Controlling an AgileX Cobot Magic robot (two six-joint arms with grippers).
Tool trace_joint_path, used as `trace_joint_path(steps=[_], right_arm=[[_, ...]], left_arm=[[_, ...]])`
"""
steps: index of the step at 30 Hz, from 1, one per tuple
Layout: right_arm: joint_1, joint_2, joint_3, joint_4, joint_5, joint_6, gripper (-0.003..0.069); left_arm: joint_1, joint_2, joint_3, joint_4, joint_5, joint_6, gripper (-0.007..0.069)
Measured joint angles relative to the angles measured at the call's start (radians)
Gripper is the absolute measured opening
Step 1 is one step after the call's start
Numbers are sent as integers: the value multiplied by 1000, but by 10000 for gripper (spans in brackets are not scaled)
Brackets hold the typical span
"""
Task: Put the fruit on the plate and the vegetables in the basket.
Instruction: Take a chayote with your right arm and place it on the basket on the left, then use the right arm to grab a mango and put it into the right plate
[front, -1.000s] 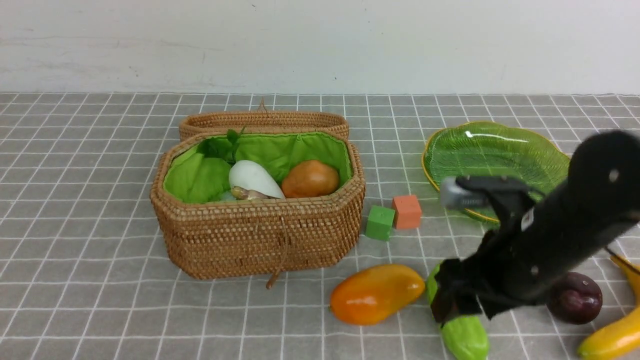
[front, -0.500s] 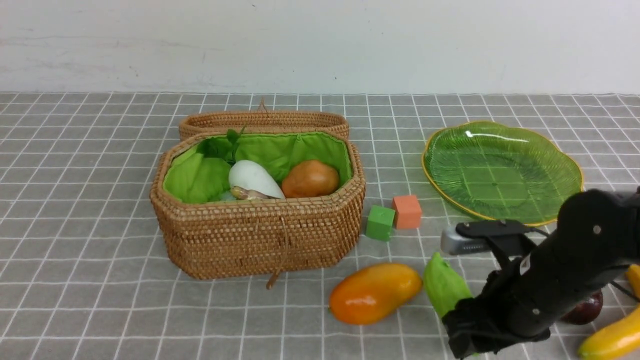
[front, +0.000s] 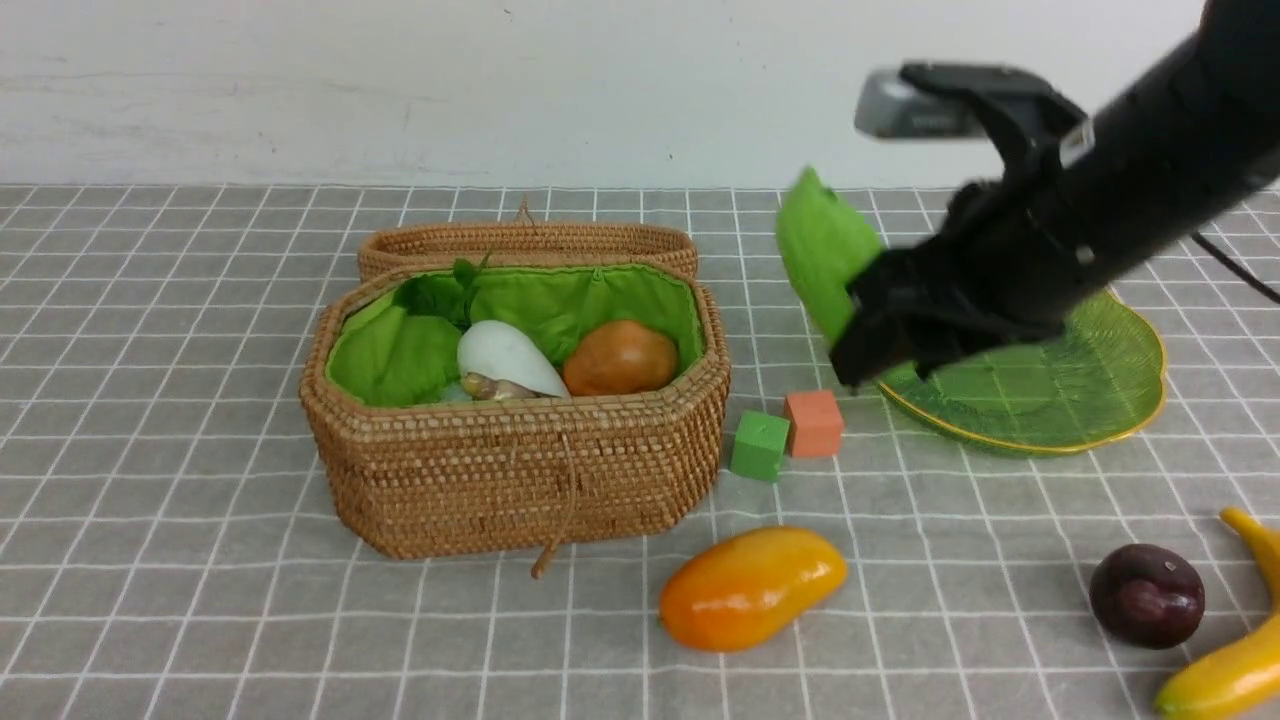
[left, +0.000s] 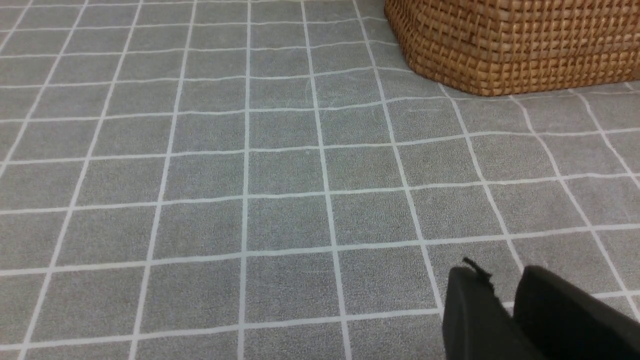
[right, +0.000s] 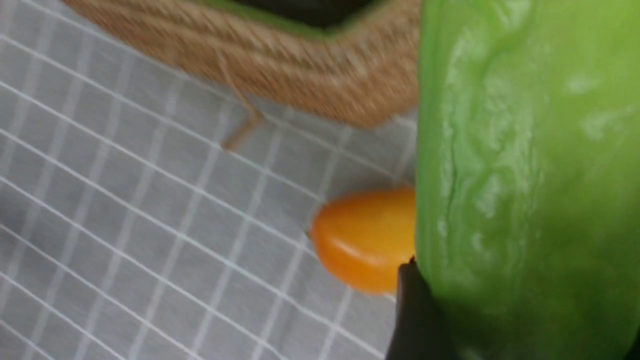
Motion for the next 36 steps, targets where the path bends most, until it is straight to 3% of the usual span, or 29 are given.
trace_joint_path(steps=[6, 13, 17, 20, 23, 27, 29, 33, 36], right_arm=[[27, 190, -191, 192, 2, -108, 405], [96, 401, -337, 185, -5, -147, 407], [107, 451, -363, 183, -44, -141, 510], [108, 449, -366, 185, -59, -130, 635], [108, 440, -366, 177, -54, -116, 676], [108, 411, -366, 127, -5, -97, 662], [108, 353, -366, 45, 92, -107, 638], [111, 272, -357, -43, 184, -173, 622], [111, 188, -263, -42, 189, -257, 618]], left_arm=[[0, 0, 0, 0, 0, 0, 146], [0, 0, 0, 0, 0, 0, 154], [0, 0, 0, 0, 0, 0, 157], [0, 0, 0, 0, 0, 0, 157], [0, 0, 0, 0, 0, 0, 159], [0, 0, 0, 0, 0, 0, 162], [0, 0, 0, 0, 0, 0, 165], [0, 0, 0, 0, 0, 0, 165], [0, 0, 0, 0, 0, 0, 168]])
